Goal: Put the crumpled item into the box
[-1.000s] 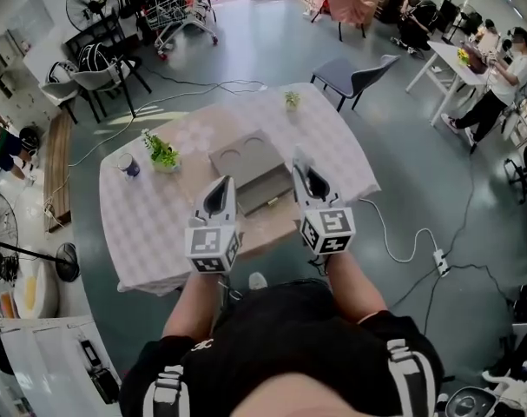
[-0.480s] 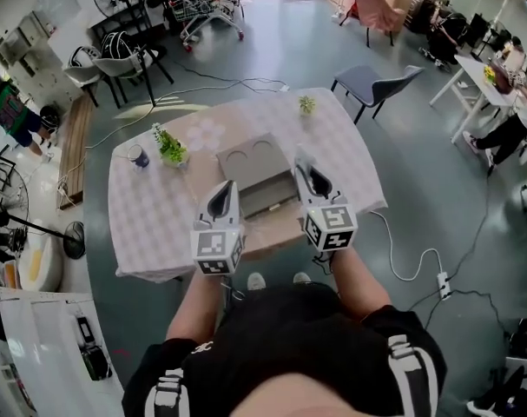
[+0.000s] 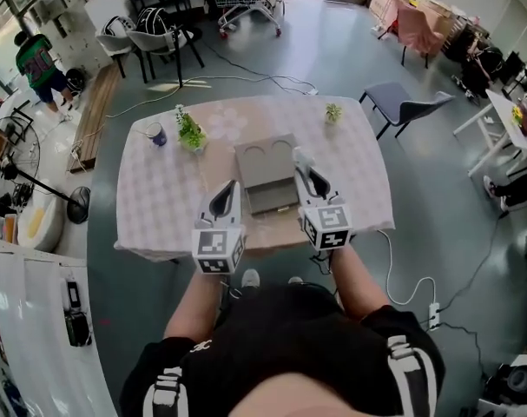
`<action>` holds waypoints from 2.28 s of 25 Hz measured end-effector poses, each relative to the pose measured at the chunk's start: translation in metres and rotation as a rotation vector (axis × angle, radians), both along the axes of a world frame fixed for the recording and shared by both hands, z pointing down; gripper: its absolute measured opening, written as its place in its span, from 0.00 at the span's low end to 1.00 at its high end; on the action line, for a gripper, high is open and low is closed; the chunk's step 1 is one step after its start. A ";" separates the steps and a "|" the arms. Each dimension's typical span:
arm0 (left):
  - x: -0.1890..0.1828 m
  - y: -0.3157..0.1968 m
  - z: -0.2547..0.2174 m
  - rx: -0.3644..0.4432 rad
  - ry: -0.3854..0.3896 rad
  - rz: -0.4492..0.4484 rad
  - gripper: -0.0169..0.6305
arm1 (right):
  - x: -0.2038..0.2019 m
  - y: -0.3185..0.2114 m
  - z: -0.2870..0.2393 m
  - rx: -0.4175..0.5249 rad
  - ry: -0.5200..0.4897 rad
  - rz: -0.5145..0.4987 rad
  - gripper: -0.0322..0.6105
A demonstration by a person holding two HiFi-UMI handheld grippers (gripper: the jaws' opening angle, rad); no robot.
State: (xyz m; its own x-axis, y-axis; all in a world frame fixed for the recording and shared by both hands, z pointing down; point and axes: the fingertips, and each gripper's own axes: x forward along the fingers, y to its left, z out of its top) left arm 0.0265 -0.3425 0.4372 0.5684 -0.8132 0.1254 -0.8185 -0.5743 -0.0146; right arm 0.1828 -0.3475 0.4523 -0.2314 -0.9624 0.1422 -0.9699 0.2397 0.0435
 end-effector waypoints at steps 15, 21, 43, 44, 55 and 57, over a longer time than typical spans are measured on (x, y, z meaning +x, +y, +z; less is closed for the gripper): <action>-0.038 -0.003 0.010 -0.018 -0.019 -0.095 0.03 | -0.047 -0.025 0.086 -0.164 0.099 -0.112 0.18; -0.037 0.003 0.012 -0.024 -0.023 -0.105 0.03 | -0.049 -0.020 0.146 -0.279 0.161 -0.141 0.18; -0.073 0.010 0.026 -0.049 -0.036 -0.202 0.03 | -0.053 -0.013 0.269 -0.530 0.493 -0.385 0.18; -0.074 0.010 0.026 -0.048 -0.038 -0.208 0.03 | -0.052 -0.015 0.273 -0.541 0.521 -0.403 0.18; -0.089 0.008 0.036 -0.055 -0.050 -0.243 0.03 | -0.036 -0.053 0.301 -0.608 0.686 -0.465 0.18; -0.089 0.008 0.033 -0.055 -0.052 -0.249 0.03 | -0.035 -0.055 0.301 -0.608 0.705 -0.487 0.18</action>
